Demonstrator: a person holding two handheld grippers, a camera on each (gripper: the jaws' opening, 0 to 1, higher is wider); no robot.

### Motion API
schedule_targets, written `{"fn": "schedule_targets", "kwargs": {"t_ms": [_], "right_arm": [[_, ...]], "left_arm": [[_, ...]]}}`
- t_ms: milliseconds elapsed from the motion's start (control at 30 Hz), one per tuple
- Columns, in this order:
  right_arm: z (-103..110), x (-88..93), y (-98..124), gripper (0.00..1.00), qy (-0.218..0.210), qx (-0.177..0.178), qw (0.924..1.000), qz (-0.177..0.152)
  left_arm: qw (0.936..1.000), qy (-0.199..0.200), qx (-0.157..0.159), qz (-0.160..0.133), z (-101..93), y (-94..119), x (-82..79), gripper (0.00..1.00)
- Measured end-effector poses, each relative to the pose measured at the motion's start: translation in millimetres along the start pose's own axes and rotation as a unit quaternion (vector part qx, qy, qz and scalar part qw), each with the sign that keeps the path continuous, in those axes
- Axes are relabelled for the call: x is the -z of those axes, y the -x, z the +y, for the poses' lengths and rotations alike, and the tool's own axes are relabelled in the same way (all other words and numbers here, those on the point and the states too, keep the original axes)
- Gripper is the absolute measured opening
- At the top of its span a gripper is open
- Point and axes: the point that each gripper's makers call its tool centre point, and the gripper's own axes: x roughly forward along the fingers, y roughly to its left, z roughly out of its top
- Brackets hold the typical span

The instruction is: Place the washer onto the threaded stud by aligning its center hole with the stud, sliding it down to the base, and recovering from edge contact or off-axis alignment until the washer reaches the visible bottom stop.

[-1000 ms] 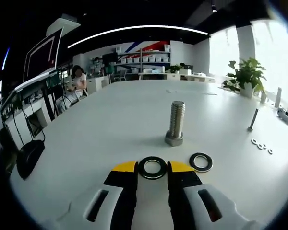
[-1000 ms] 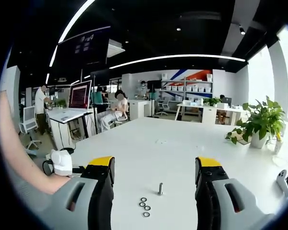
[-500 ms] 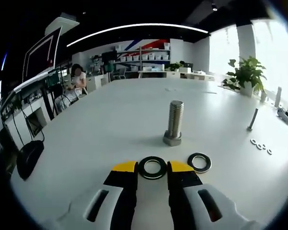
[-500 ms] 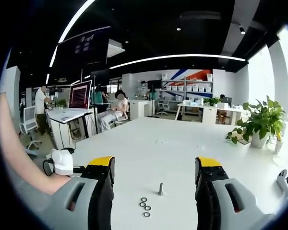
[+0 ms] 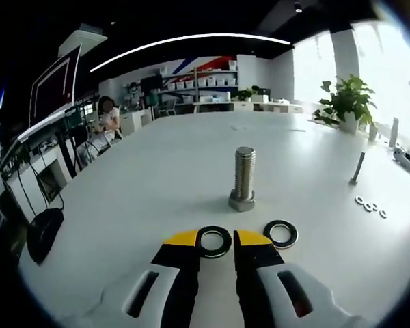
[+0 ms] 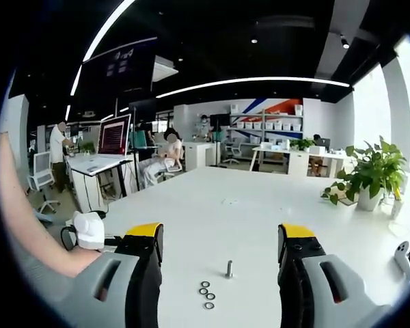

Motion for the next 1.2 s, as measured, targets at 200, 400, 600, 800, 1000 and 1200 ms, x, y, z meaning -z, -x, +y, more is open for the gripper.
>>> {"fn": "schedule_targets", "kwargs": {"t_ms": [200, 400, 600, 800, 1000, 1200], "right_arm": [[-1, 0.6, 0, 0.71, 0.002, 0.001, 1.0, 0.001], [0, 1.2, 0, 0.7, 0.002, 0.001, 1.0, 0.003], [-1, 1.9, 0, 0.7, 0.002, 0.001, 1.0, 0.004], [-1, 2.2, 0, 0.7, 0.001, 0.002, 1.0, 0.004], [-1, 2.3, 0, 0.7, 0.002, 0.003, 1.0, 0.005], [-2, 0.9, 0, 0.7, 0.0, 0.004, 1.0, 0.002]], "left_arm": [[0.9999, -0.008, -0.011, 0.003, 6.1, -1, 3.1, 0.22], [1.0, -0.002, -0.004, 0.003, 3.9, -4, 3.4, 0.24], [1.0, 0.0, -0.001, 0.003, 2.0, -5, 3.7, 0.23], [0.9999, 0.001, 0.001, 0.01, 2.1, -6, 3.7, 0.22], [0.9998, -0.008, 0.01, 0.012, -1.0, -6, 3.3, 0.23], [0.998, -0.017, 0.042, 0.043, -2.4, -3, -0.2, 0.28]]}}
